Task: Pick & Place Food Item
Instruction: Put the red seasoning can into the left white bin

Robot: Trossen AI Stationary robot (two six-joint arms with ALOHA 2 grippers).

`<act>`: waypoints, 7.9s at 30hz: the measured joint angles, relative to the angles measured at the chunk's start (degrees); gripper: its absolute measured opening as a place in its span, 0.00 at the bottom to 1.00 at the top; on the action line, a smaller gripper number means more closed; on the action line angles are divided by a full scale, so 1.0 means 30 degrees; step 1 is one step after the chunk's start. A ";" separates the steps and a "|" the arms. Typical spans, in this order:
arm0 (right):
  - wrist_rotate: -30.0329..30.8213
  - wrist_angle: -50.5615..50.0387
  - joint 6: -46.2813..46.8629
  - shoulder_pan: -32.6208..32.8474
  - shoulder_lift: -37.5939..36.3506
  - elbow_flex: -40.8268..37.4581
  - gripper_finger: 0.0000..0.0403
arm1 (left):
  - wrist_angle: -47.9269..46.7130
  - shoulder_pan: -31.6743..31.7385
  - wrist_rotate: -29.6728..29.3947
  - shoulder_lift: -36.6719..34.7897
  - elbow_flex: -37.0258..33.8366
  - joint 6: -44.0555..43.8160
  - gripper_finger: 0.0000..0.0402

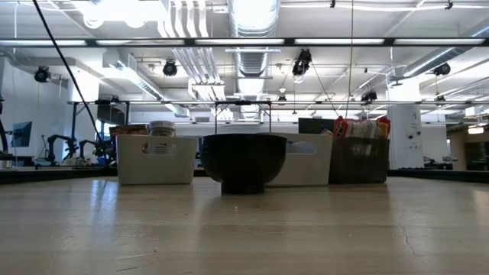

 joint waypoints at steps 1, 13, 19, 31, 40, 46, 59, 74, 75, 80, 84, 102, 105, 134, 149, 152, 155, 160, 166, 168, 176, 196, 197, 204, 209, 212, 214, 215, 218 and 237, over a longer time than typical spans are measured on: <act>-0.0015 0.0004 0.0007 0.0006 0.0000 0.0000 0.76 | -0.0010 0.0005 -0.0010 0.0000 0.0000 0.0000 0.51; 0.0297 -0.0879 -0.0610 0.0017 -0.0127 -0.0014 0.42 | -0.0649 0.0034 -0.0222 -0.0129 0.0000 -0.0287 0.51; -0.0170 -0.3123 -0.1152 0.0003 -0.0182 0.0554 0.42 | -0.2440 0.0024 -0.0038 -0.0738 0.0000 0.0021 0.58; -0.1810 -0.8175 -0.2071 0.0015 -0.0191 0.1911 0.42 | -0.5731 0.0077 0.1476 -0.1416 0.0030 -0.1657 0.84; -0.2433 -1.6302 -0.0008 -0.0026 -0.0124 0.3739 0.42 | -1.4371 0.0311 0.2317 -0.2821 0.1261 0.1650 0.77; -0.3124 -1.8385 0.1337 -0.0145 0.0295 0.3586 0.42 | -2.2771 0.0340 0.0721 -0.1566 0.4277 0.4707 0.77; -0.5094 -1.8894 0.2099 -0.0454 0.2437 0.3439 0.42 | -2.5937 0.0061 0.0525 -0.0202 0.4823 0.5974 0.77; -0.6467 -1.8019 0.2596 -0.1185 0.3075 0.3446 0.42 | -2.8963 -0.0957 0.0269 0.1447 0.4779 0.7533 0.77; -0.6472 -1.8124 0.2591 -0.1185 0.3075 0.3446 0.42 | -2.8824 -0.0951 0.0265 0.1457 0.4779 0.7533 0.77; -0.6510 -1.8526 0.2664 -0.1185 0.3229 0.3254 0.42 | -2.8814 -0.0928 0.0240 0.1397 0.4779 0.7489 0.77; -0.7128 -1.8805 0.2727 -0.1170 0.3416 0.3155 0.42 | -2.8993 -0.0928 0.0638 0.1248 0.4878 0.7164 0.77; -0.7980 -1.8386 0.3104 -0.1228 0.3687 0.2824 0.42 | -2.9713 -0.0949 0.0588 0.1362 0.4829 0.6783 0.53; -0.7932 -1.8402 0.3172 -0.1221 0.3641 0.2781 0.42 | -2.9578 -0.0942 0.0629 0.1370 0.4830 0.6725 0.51; -0.7801 -1.7578 0.3429 -0.1217 0.3614 0.2696 0.82 | -3.0668 -0.0902 -0.0706 0.0571 0.4863 0.6583 0.51; -0.6209 -1.7806 0.4195 -0.1207 0.3163 0.2732 0.90 | -3.5350 0.1846 -0.8239 -0.1865 0.4712 0.6203 0.51; -0.6178 -1.7839 0.4215 -0.1199 0.3162 0.2732 0.90 | -3.5085 0.3619 -0.8298 -0.1861 0.4124 0.6850 0.51; -0.6180 -1.7835 0.4213 -0.1192 0.3157 0.2732 0.90 | -3.4326 0.5754 -0.8019 -0.1865 0.2895 0.7641 0.51; -0.6186 -1.7880 0.4218 -0.1199 0.3155 0.2732 0.90 | -3.1349 0.9328 -0.5793 -0.1872 -0.0255 0.8249 0.51; -0.6191 -1.8676 0.4218 -0.1199 0.3086 0.2732 0.90 | -2.7278 1.0642 -0.5695 -0.1856 -0.3988 0.9852 0.51; -0.6179 -1.9023 0.4163 -0.1260 0.2909 0.2732 0.90 | -2.6101 1.0703 -0.5629 -0.1858 -0.5024 1.0028 0.51; -0.5600 -1.9534 0.3407 -0.1680 0.1432 0.2732 0.90 | -2.2353 1.1360 -0.5643 -0.1843 -0.8281 0.9865 0.51; -0.5311 -2.1843 0.2030 -0.2387 -0.0415 0.2726 0.90 | -1.9801 1.1771 -0.4918 -0.1858 -1.1139 0.8850 0.51; -0.5316 -2.1954 0.1979 -0.2392 -0.0415 0.2725 0.90 | -1.9718 1.1771 -0.4918 -0.1858 -1.1271 0.8845 0.51; -0.5326 -2.2010 0.1632 -0.2495 -0.0415 0.2725 0.90 | -1.9113 1.1943 -0.4851 -0.1871 -1.2188 0.8886 0.51; -0.5326 -2.2008 0.1491 -0.2511 -0.0415 0.2725 0.90 | -1.9271 1.2282 -0.4713 -0.1865 -1.2429 0.9359 0.51; -0.5333 -2.2010 0.1486 -0.2504 -0.0415 0.2725 0.90 | -1.9266 1.2519 -0.4673 -0.1863 -1.2429 0.9576 0.51; -0.5333 -2.2010 0.1428 -0.2547 -0.0415 0.2725 0.90 | -1.9258 1.2721 -0.4449 -0.1820 -1.2429 0.9635 0.51; -0.5333 -2.2003 0.1428 -0.2572 -0.0415 0.2725 0.90 | -1.9234 1.2793 -0.4341 -0.1740 -1.2429 0.9735 0.51; -0.5334 -2.1998 0.1371 -0.2608 -0.0415 0.2725 0.90 | -1.9233 1.3021 -0.4012 -0.1311 -1.2429 0.9988 0.51; -0.5355 -2.2374 0.1282 -0.2721 -0.0554 0.2718 0.90 | -1.8165 1.3148 -0.2827 0.0854 -1.2417 1.0013 0.51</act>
